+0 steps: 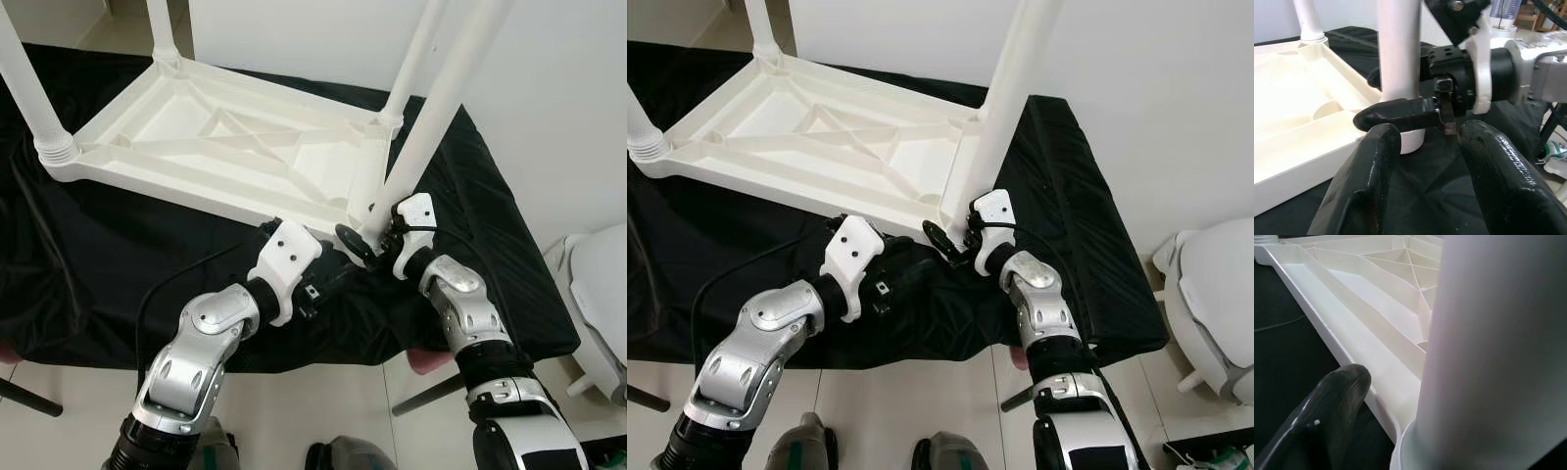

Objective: Building children table

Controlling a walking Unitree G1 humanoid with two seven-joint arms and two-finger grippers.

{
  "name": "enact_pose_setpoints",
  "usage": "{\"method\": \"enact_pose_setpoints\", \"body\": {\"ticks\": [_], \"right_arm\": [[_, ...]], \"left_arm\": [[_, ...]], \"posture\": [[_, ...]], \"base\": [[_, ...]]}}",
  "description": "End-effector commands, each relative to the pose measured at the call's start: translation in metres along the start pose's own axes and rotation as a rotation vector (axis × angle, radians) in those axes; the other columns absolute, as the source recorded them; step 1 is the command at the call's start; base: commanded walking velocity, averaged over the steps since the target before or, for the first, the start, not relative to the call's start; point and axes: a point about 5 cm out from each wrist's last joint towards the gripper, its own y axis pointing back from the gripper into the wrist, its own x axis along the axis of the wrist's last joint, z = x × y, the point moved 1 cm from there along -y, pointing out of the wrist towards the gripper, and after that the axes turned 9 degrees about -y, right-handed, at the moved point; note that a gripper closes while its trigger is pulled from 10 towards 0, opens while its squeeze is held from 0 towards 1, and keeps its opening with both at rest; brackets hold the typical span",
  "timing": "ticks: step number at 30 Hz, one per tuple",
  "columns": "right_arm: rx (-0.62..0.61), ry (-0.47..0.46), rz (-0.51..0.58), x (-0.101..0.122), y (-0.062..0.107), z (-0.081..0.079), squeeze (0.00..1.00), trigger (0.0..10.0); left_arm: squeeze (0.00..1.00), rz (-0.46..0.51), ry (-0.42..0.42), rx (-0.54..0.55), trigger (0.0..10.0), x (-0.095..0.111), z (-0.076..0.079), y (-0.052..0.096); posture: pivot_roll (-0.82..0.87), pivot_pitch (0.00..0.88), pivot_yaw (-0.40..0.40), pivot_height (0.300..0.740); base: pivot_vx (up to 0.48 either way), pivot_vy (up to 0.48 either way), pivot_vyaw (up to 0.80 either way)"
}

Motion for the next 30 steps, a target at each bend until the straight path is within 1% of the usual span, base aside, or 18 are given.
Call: {"method": "enact_pose_setpoints", "body": {"ticks": [1, 2, 5, 6, 12, 18, 22, 24, 26, 27, 28, 30], "right_arm": [[0.036, 0.009, -0.038, -0.005, -0.003, -0.002, 0.00, 10.0], [0.053, 0.014, -0.052, -0.007, -0.006, -0.002, 0.00, 10.0], [0.069, 0.012, -0.059, -0.008, -0.007, -0.002, 0.00, 10.0], [0.072, 0.013, -0.064, -0.009, -0.008, -0.002, 0.00, 0.0], [0.126, -0.006, -0.081, -0.015, -0.007, -0.001, 0.00, 0.0], [0.138, -0.016, -0.074, -0.018, -0.004, -0.002, 0.00, 0.0], [0.138, -0.028, -0.049, -0.018, -0.002, -0.003, 0.00, 0.0], [0.119, -0.041, -0.003, -0.015, 0.001, -0.006, 0.00, 0.0], [0.119, -0.041, -0.003, -0.015, 0.001, -0.006, 0.00, 0.0], [0.083, -0.042, 0.023, -0.014, 0.002, -0.008, 0.00, 0.0], [0.017, -0.043, 0.034, -0.014, 0.003, -0.007, 0.00, 0.0], [0.017, -0.043, 0.034, -0.014, 0.003, -0.007, 0.00, 0.0]], "left_arm": [[0.00, -0.017, -0.004, 0.064, 10.0, -0.001, -0.003, -0.001], [0.00, -0.019, -0.003, 0.067, 10.0, -0.001, -0.003, 0.000], [0.00, -0.020, -0.002, 0.070, 10.0, -0.001, -0.002, 0.001], [0.00, -0.022, -0.001, 0.072, 10.0, -0.001, -0.002, 0.002], [0.00, -0.025, 0.002, 0.075, 10.0, -0.001, -0.001, 0.003], [0.00, -0.025, 0.007, 0.076, 10.0, -0.001, 0.000, 0.003], [0.00, -0.023, 0.010, 0.074, 10.0, -0.001, 0.000, 0.003], [0.00, -0.019, 0.014, 0.071, 10.0, -0.001, 0.001, 0.002], [0.00, -0.019, 0.014, 0.071, 10.0, -0.001, 0.001, 0.002], [0.00, -0.018, 0.016, 0.070, 10.0, -0.001, 0.002, 0.001], [0.00, -0.016, 0.018, 0.070, 10.0, -0.001, 0.002, 0.000], [0.00, -0.016, 0.018, 0.070, 10.0, -0.001, 0.002, 0.000]], "posture": [[0.02, 0.000, -0.098, 0.740], [0.03, 0.000, -0.098, 0.740], [0.03, 0.000, -0.098, 0.740], [0.03, 0.000, -0.097, 0.740], [0.03, 0.000, -0.099, 0.740], [0.03, 0.000, -0.102, 0.740], [0.02, 0.000, -0.104, 0.740], [0.01, 0.003, -0.108, 0.740], [0.01, 0.003, -0.108, 0.740], [0.01, 0.008, -0.111, 0.740], [0.00, 0.012, -0.113, 0.740], [0.00, 0.012, -0.113, 0.740]], "base": [[0.000, 0.000, 0.00], [0.000, 0.000, 0.00], [0.000, 0.000, 0.00], [0.000, 0.000, 0.00], [0.000, 0.000, 0.00], [0.000, 0.000, 0.00], [0.000, 0.000, 0.00], [0.000, 0.000, 0.00], [0.000, 0.000, 0.00], [0.000, 0.000, 0.00], [0.000, 0.000, 0.00], [0.000, 0.000, 0.00]]}}
